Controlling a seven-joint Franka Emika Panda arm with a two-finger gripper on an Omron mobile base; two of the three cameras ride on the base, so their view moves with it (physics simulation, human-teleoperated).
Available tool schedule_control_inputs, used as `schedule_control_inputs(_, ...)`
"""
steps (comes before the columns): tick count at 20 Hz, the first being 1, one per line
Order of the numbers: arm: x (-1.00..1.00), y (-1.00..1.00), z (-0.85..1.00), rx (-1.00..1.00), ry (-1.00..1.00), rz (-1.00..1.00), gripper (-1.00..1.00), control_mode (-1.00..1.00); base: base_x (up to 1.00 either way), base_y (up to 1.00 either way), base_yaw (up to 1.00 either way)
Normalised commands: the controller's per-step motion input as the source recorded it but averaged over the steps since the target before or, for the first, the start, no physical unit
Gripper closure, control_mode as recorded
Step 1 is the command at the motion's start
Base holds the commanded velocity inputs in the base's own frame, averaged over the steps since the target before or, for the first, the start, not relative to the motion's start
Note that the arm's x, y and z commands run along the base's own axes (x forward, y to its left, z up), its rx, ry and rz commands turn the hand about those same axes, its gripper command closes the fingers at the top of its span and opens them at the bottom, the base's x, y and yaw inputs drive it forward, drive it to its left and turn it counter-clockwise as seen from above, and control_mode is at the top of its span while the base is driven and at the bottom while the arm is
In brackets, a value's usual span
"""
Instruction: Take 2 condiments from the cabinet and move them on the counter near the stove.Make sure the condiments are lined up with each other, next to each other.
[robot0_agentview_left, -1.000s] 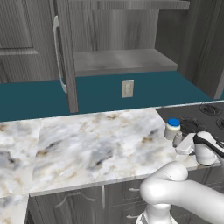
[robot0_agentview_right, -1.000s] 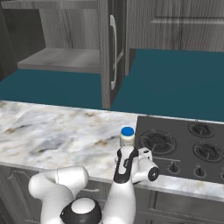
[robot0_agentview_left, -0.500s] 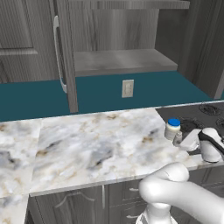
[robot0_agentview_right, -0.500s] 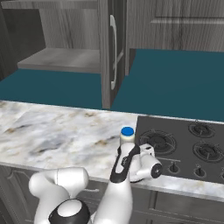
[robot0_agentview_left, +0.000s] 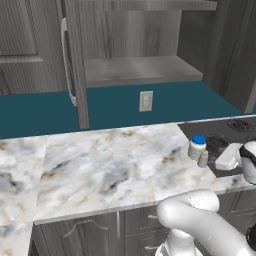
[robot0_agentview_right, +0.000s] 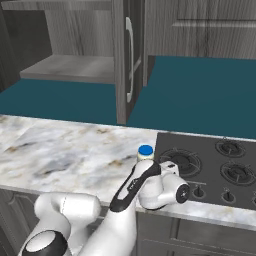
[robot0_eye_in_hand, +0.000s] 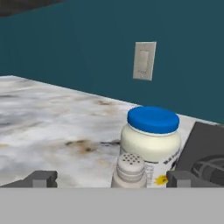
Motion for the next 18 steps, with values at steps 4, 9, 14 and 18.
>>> schedule_control_inputs(4,-0.69,0.0,0.48,0.0,0.0,0.0,-1.0,-1.0,0.0,0.0,0.0)
schedule_control_inputs(9,-0.68,0.0,0.57,-0.01,0.0,0.0,-1.0,-1.0,0.0,0.0,0.0)
schedule_control_inputs(14,-0.6,0.02,0.67,-0.05,0.02,0.0,-1.0,-1.0,0.0,0.0,0.0)
schedule_control_inputs(18,-0.62,0.09,0.69,-0.08,0.03,0.0,-1.0,-1.0,0.0,0.0,0.0)
